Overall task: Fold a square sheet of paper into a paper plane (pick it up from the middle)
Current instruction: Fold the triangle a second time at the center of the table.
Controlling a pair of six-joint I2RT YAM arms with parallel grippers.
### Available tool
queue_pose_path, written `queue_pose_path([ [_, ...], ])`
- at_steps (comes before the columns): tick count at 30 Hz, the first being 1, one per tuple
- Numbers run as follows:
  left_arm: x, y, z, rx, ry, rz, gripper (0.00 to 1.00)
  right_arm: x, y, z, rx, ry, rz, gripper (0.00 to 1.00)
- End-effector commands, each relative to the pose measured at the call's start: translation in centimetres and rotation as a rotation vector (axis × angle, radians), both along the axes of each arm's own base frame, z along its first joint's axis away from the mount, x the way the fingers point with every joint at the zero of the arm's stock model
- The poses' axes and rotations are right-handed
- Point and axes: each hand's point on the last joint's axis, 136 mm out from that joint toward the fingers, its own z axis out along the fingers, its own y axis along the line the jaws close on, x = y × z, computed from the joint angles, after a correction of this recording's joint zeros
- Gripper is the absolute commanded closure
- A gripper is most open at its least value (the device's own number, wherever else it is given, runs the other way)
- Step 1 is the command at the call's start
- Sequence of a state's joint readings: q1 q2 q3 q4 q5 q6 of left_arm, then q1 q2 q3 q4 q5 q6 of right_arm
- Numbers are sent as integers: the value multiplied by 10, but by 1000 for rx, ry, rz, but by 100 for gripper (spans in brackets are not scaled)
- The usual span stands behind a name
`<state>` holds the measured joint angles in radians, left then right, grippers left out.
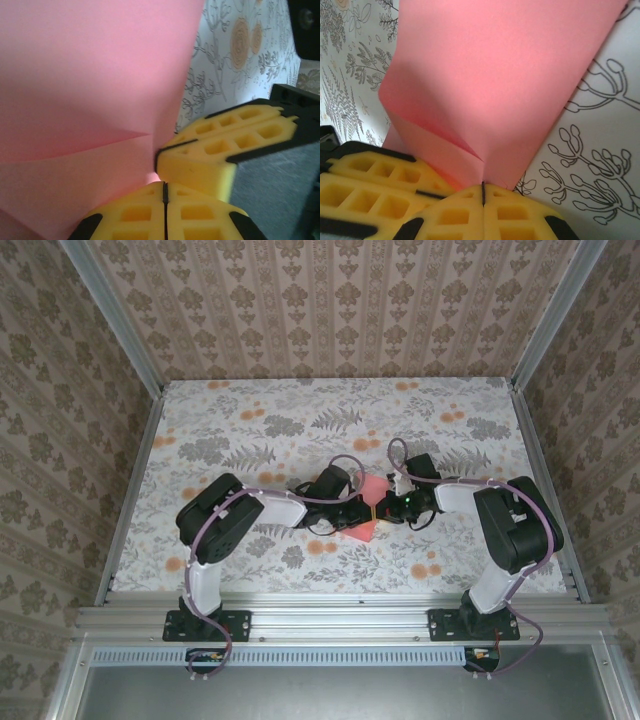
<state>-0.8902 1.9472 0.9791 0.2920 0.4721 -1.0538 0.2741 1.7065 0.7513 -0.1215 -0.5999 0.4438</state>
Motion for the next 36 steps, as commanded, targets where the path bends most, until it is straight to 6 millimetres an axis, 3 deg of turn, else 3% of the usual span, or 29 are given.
queue_pose_path([
  [1, -15, -1, 17, -20, -31, -62, 93, -15, -17, -23, -118, 68, -8, 100],
  [14, -43, 3, 6, -6, -7, -126, 93, -14, -15, -17, -109, 59, -2, 100],
  [36, -72, 22, -19, 88, 28, -204, 94, -13, -18, -14, -128, 55, 2, 100],
])
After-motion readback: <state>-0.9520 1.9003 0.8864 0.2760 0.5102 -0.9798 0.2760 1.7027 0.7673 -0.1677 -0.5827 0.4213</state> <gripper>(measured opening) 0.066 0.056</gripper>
